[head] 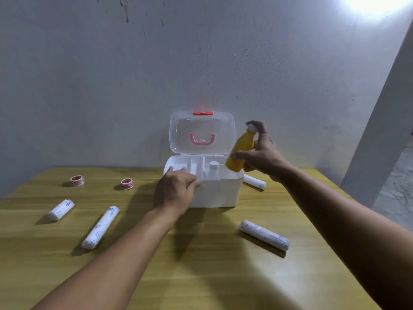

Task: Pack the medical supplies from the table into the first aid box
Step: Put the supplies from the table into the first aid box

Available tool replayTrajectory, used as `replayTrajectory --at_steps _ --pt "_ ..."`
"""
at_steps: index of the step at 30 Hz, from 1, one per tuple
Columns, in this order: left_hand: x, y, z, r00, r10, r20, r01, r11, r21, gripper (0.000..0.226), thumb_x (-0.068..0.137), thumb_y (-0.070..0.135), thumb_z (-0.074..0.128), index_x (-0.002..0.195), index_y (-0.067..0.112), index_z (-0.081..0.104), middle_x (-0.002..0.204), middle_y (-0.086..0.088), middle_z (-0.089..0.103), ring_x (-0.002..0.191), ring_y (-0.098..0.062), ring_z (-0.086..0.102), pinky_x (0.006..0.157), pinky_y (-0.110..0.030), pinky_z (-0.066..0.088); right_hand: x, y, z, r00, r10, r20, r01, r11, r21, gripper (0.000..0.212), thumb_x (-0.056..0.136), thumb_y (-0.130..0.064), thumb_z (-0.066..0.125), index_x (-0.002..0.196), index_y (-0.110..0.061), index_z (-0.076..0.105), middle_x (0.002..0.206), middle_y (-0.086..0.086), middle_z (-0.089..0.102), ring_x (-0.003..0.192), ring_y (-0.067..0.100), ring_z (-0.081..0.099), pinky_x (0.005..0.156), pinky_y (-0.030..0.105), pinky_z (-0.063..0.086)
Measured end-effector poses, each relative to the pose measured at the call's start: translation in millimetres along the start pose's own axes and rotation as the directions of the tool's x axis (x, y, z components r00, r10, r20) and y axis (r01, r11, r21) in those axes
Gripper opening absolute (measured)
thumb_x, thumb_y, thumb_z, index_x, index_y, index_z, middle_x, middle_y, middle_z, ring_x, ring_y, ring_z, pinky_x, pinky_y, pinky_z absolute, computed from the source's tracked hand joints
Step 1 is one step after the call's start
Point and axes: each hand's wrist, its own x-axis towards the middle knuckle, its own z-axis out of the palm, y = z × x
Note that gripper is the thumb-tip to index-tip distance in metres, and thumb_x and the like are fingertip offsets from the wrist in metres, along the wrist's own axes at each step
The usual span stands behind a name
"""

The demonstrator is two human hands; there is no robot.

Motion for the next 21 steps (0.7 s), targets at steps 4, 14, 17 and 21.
replayTrajectory --at_steps 4,14,17,21 --pt "-2.1 2.2 -2.0 0.997 -0.048 -0.054 0.045 0.998 -0.045 0.012 0.081 0.016 0.073 0.077 0.004 0.075 0.079 -0.018 0.073 0.081 -0.041 0.065 0.109 -0.026 0.026 1.4 5.5 22.4 0.99 -0.107 0.093 0.134 0.923 -0.361 0.069 0.081 -0.018 0.074 0.133 -0.03 0.031 0.123 0.01 0.052 0.091 0.028 0.058 0.075 0.04 0.055" --pt "-0.3 -0.9 2.9 0.996 -0.053 -0.078 0.048 0.997 -0.06 0.023 0.081 0.021 0.073 0.073 0.0 0.071 0.076 -0.019 0.072 0.078 -0.04 0.065 0.112 -0.026 0.023 19.1 27.4 34.4 0.98 -0.051 0.19 0.15 0.816 -0.558 0.055 0.073 -0.02 0.08 0.116 -0.032 0.048 0.106 0.01 0.062 0.09 0.029 0.06 0.076 0.045 0.058" --pt "-0.9 -0.5 2.4 0.995 -0.053 -0.086 0.048 0.997 -0.065 0.021 0.081 0.02 0.073 0.073 0.0 0.072 0.075 -0.019 0.072 0.077 -0.039 0.066 0.113 -0.027 0.024 22.7 31.7 36.4 0.977 -0.039 0.211 0.167 0.755 -0.634 0.052 0.074 -0.022 0.079 0.118 -0.03 0.052 0.105 0.004 0.064 0.097 0.027 0.059 0.094 0.048 0.045" --pt "-2.4 3.1 0.0 0.994 -0.049 -0.098 0.042 0.997 -0.07 0.018 0.081 0.018 0.073 0.075 0.001 0.074 0.077 -0.019 0.073 0.077 -0.04 0.067 0.113 -0.027 0.022 27.7 29.8 35.2 0.977 -0.031 0.211 0.167 0.726 -0.667 0.037 0.081 -0.02 0.071 0.116 -0.026 0.059 0.112 0.004 0.068 0.107 0.027 0.059 0.097 0.044 0.038"
